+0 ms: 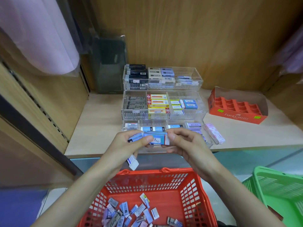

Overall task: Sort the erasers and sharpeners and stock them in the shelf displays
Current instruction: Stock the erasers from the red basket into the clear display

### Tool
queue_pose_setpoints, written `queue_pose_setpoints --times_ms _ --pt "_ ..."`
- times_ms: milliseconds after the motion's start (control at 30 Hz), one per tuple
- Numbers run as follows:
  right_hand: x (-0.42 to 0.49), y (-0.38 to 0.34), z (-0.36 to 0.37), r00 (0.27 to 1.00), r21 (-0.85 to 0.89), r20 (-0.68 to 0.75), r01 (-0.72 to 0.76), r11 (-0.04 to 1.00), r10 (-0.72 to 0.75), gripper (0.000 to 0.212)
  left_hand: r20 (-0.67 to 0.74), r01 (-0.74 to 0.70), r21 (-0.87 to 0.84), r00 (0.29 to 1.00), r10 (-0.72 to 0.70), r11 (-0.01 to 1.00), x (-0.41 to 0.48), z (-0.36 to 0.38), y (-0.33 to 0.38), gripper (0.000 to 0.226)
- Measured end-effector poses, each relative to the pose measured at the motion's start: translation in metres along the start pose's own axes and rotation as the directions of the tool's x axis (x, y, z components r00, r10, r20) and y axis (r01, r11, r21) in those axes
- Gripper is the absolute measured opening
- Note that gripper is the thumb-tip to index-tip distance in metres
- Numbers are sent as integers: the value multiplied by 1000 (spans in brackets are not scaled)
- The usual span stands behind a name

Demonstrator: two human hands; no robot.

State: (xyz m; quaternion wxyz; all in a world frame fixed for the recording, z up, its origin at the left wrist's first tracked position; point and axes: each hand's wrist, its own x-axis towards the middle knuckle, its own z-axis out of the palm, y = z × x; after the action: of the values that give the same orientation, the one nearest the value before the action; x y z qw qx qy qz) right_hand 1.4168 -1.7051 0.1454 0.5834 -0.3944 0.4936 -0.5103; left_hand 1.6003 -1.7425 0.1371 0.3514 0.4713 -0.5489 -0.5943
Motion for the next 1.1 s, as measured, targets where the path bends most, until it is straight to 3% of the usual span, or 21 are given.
queue_pose_setpoints --times_ms 133,367,567,767,867,1000,1100 --pt "2 -2 -8 995 201 -92 -13 979 32 11 -50 5 -126 999 -11 992 4 3 -1 32" --pt "5 0 -19 981 178 -187 -9 984 43 13 -164 75 -346 977 -139 935 16 0 -5 21" --pt "6 -1 -20 972 40 -235 4 999 6 25 -126 89 -357 982 -142 930 16 5 -5 24" --pt "7 3 -8 928 50 -371 3 999 15 12 -44 203 -414 969 -243 887 7 27 -6 11" --pt "4 6 -2 934 203 -352 9 979 64 6 -9 243 -501 958 -286 831 3 33 -8 15" --pt "0 5 1 941 122 -339 51 991 -7 4 38 208 -455 976 -214 866 1 31 -3 19" --pt "-2 4 2 958 116 -286 33 993 1 4 67 187 -448 982 -176 874 0 30 -1 3"
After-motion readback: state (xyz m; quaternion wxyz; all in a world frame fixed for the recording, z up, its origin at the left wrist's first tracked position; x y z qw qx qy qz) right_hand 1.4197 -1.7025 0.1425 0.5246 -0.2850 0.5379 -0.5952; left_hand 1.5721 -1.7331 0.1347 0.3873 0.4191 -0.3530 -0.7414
